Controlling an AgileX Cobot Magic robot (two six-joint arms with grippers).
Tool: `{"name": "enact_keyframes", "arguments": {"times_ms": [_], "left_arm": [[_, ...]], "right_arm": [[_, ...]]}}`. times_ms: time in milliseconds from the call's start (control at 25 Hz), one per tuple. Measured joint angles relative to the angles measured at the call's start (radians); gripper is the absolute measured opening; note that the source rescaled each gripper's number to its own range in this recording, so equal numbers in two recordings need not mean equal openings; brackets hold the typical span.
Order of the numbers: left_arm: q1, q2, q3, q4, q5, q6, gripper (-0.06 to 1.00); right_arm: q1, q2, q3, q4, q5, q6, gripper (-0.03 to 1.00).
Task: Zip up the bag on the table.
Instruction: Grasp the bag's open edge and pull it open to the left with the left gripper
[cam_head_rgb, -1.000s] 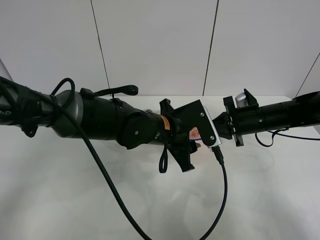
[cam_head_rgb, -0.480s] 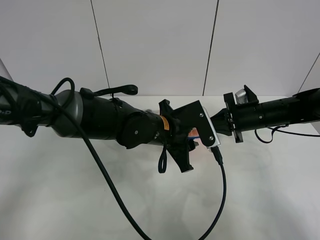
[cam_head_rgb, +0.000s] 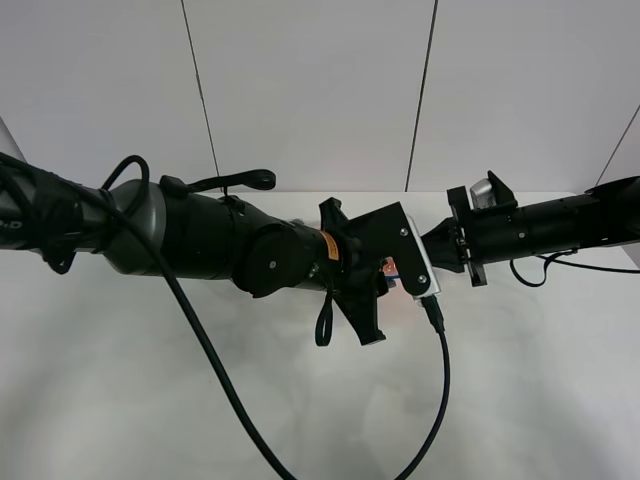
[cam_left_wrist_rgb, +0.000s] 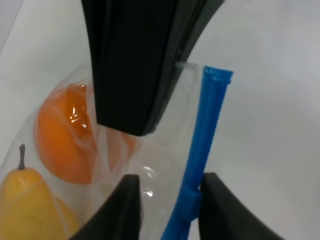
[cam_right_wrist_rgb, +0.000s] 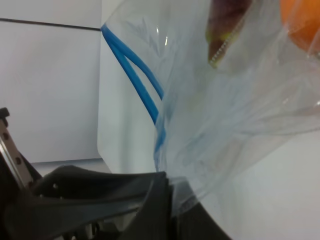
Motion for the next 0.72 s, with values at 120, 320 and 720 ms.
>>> {"name": "enact_keyframes", "arguments": {"times_ms": [120,320,720], "left_arm": [[0.0,0.0,0.0,0.0,0.0,0.0,0.24],[0.002,0.0,0.0,0.0,0.0,0.0,0.06],[0.021,0.0,-0.003,0.0,0.002,0.0,0.0]], "right_arm": [[0.0,0.0,0.0,-0.016,-0.002,0.001,0.0],[0.0,0.0,0.0,-0.026,-0.005,0.004,0.0],[0.005,0.0,0.0,-0.026,-0.024,0.004,0.0]]}}
